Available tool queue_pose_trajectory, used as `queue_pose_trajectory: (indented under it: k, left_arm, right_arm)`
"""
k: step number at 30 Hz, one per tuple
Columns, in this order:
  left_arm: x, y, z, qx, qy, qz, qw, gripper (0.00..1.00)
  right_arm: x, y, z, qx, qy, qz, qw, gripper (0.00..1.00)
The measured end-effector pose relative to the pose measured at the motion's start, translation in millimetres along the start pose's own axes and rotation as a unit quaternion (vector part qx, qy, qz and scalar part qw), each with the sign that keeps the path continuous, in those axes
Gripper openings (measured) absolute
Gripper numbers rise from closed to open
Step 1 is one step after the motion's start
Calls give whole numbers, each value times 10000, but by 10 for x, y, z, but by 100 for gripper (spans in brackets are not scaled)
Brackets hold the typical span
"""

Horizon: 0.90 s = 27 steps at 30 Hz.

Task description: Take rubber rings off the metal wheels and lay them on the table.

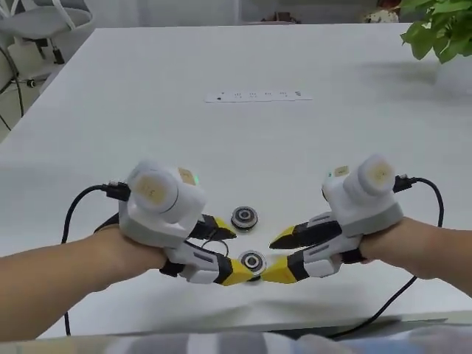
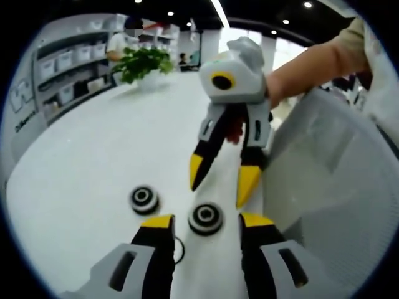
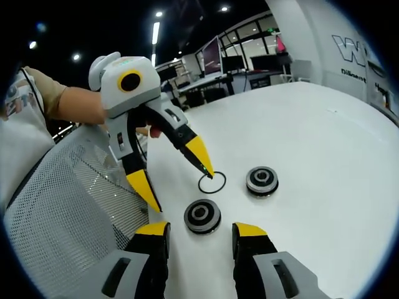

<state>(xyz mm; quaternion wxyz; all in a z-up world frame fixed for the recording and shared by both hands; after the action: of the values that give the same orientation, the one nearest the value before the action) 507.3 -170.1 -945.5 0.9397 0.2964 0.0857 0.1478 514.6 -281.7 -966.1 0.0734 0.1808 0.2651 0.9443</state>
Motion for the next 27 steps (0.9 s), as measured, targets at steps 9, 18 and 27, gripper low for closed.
queue_pose_trajectory:
  k: [9, 18, 27]
  left_arm:
    - [-3, -106, -25, 106, -39, -75, 9999, 35]
    - [-15, -175, -52, 157, -97, -111, 9998, 27]
    - [-29, -188, -74, 188, -278, -99, 9994, 18]
  right_arm:
    - [7, -26, -23, 11, -15, 24, 10000, 38]
    - [6, -30, -37, 16, -23, 36, 10000, 38]
    - [8, -45, -47, 18, -24, 40, 10000, 37]
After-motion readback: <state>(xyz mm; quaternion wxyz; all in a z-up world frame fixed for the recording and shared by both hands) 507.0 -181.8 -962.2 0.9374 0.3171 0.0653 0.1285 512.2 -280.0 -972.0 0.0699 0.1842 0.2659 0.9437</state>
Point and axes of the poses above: the centre of the closed fingertips' face, and the gripper's own axes: y roughly backward along the fingers, x roughly to its left, z roughly out of its top, the point moved 6 cm from there along y, roughly backward along the fingers, and after that the axes turned 4 degrees about -x, right-handed, at the moved point
